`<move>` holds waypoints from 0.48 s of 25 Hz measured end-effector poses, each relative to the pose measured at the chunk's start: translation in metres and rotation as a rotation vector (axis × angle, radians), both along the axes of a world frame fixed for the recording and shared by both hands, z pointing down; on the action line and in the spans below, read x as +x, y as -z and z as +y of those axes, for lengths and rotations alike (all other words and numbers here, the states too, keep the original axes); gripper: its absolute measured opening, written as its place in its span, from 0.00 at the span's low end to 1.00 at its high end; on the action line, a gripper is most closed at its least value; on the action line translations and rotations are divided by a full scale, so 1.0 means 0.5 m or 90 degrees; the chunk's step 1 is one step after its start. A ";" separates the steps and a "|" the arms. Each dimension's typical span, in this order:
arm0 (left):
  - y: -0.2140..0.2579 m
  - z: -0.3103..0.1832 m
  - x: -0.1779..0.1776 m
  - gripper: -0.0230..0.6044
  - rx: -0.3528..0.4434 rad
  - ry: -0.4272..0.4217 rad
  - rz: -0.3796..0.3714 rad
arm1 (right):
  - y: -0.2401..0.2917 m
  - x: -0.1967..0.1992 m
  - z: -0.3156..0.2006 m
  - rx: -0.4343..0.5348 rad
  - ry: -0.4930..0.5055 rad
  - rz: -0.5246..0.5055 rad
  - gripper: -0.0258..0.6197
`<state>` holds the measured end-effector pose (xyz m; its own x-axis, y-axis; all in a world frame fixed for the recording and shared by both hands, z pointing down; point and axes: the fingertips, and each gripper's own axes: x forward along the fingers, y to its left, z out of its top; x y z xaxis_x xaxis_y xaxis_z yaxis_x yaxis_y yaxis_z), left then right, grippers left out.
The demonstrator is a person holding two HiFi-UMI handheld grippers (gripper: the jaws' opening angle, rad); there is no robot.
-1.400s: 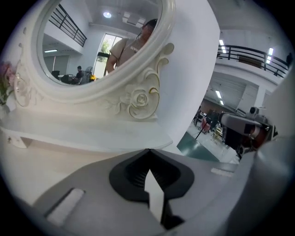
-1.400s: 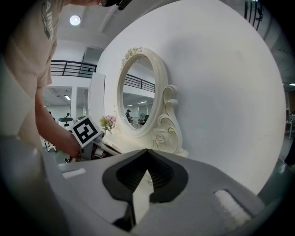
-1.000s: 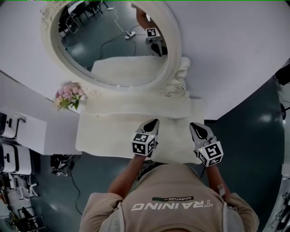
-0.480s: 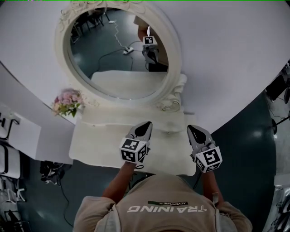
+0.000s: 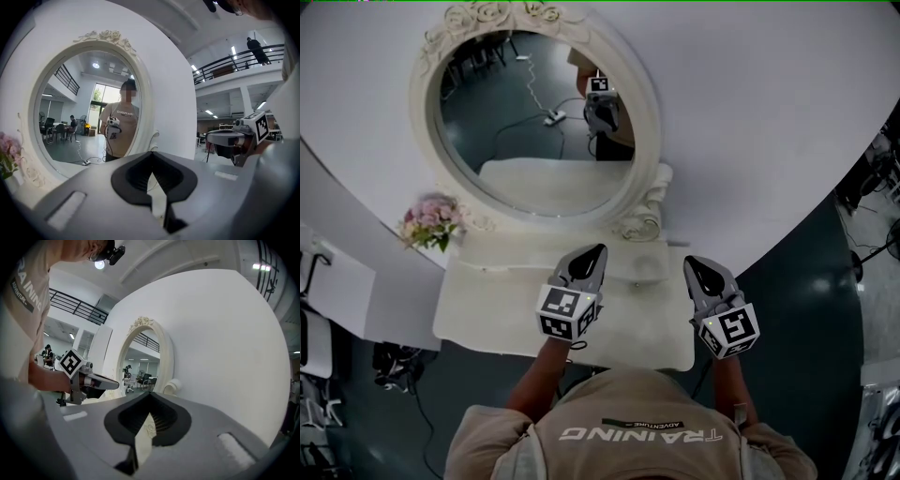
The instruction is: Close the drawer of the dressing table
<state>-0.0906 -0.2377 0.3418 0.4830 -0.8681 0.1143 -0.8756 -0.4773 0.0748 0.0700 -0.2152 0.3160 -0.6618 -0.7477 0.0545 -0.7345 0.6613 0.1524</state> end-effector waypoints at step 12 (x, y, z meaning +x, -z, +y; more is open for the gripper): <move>0.039 -0.004 0.010 0.07 0.025 0.001 -0.013 | 0.022 0.004 -0.008 0.008 -0.002 -0.003 0.04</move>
